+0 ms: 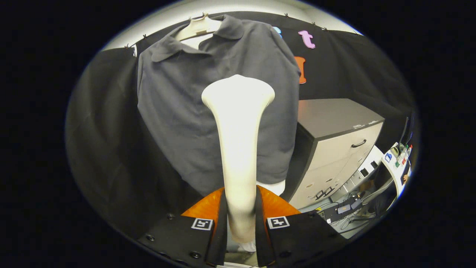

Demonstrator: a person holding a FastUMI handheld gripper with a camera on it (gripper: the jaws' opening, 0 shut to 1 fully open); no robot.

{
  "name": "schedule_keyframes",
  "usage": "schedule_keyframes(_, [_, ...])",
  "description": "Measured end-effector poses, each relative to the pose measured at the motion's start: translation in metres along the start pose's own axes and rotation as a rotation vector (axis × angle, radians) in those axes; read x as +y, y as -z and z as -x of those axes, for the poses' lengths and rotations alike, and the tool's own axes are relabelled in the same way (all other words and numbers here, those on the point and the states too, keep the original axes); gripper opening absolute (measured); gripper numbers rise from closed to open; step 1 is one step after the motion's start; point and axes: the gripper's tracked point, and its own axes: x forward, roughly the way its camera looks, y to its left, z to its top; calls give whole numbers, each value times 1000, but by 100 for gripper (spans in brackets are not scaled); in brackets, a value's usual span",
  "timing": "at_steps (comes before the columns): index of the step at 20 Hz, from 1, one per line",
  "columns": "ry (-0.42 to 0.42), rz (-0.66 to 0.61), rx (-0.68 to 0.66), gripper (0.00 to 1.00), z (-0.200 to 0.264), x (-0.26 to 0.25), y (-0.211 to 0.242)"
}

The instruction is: Iron the clothes twice with a garment steamer, once on the left side and once on the right side.

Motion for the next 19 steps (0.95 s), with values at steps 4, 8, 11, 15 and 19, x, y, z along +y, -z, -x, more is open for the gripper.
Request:
schedule_keyframes(4, [37,-31,-72,39,20,-33,-27])
schedule_keyframes(8, [58,-47,-118,39,45,-54,-47])
schedule_keyframes(11, [81,-57,-170,39,64,-65,-65])
schedule_keyframes(15, [91,-54,-233,39,92,-69,-84])
schedule_keyframes(19, [86,-45,-270,39,112,-68,-93])
